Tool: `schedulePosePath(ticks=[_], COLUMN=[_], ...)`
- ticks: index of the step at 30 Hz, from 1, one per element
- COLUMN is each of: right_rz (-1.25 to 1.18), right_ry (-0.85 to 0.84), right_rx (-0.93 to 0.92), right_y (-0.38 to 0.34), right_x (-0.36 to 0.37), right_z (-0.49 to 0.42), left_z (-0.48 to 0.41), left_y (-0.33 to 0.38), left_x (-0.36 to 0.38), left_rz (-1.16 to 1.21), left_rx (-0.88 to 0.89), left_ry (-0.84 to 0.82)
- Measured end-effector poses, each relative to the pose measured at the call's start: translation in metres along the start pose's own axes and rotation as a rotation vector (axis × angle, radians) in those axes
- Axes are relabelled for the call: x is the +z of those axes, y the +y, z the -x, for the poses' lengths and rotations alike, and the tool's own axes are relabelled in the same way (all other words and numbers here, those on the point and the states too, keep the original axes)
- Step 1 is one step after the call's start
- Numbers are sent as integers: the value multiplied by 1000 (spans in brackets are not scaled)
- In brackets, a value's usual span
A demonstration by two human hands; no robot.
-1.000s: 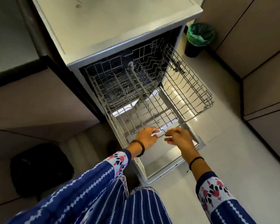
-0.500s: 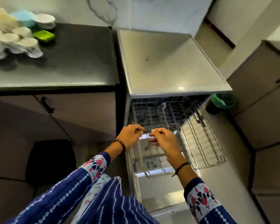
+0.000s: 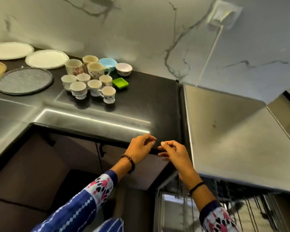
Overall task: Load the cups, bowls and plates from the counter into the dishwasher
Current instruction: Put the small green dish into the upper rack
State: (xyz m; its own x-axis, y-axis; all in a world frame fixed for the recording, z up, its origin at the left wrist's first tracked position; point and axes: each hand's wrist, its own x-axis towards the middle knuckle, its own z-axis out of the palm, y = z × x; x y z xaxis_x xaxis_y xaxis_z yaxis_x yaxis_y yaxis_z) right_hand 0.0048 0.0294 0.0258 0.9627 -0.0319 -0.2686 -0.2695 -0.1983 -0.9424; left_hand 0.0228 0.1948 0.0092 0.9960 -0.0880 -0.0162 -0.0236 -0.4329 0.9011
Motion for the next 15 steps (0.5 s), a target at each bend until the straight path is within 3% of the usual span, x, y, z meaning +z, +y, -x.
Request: schedulePosePath(ticks=[8,15], right_rz=[-2,18], right_ry=[-75,-150], right_rx=[8,68], right_y=[-57,-79], right_x=[98,160], right_z=[-114,-168], left_z=[-84,-117], left_y=[-48,-88], left_x=[-110,-161], left_rz=[40,62], left_rx=[-97,-236], left_ry=[231,350])
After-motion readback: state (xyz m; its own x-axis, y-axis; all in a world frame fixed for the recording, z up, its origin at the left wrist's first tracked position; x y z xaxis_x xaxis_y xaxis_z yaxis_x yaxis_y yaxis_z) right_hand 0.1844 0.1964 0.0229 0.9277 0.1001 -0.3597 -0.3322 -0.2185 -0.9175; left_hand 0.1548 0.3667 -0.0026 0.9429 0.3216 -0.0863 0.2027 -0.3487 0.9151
